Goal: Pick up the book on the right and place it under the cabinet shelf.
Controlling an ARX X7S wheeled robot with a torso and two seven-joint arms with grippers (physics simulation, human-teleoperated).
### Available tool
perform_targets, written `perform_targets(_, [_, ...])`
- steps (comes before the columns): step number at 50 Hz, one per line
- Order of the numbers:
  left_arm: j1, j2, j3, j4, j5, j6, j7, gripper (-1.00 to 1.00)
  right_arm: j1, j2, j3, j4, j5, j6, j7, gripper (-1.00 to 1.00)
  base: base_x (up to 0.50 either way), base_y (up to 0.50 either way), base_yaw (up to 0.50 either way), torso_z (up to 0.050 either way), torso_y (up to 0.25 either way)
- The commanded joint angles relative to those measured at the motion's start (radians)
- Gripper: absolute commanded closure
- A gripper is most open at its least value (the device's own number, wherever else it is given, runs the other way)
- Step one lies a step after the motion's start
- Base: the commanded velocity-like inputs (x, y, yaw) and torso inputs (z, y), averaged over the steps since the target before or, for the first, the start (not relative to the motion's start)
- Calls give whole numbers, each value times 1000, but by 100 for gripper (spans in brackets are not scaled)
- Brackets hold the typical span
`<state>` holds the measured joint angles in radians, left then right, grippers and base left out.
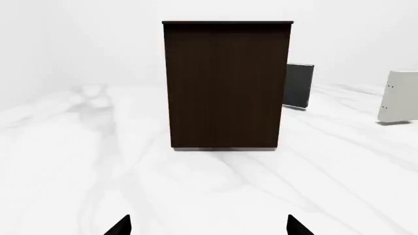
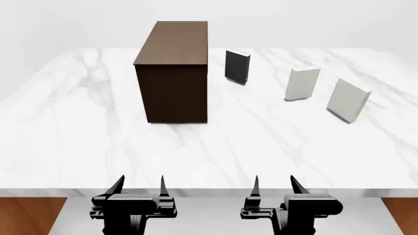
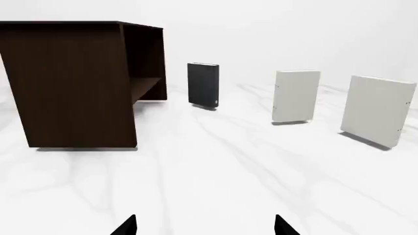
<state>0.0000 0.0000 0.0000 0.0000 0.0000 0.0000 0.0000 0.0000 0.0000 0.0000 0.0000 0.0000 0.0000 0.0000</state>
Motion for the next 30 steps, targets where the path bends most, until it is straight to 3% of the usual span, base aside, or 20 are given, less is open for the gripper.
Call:
perform_targets(1, [-3,-17,19,26,-22,-23,-11,-100,0,15,-17,-36,27,25,17,-100,0,0,0,0,0])
perform_targets(12, [-72,-75,59,365,-46,-333,-18,-100,84,70,-29,-439,86,426,63,-100,0,0,0,0,0])
perform_targets(30, [-302,-107,68,558,-104,-667,-38,-100,325,146,-19,-672,128,785,63,-100,0,0,0,0,0])
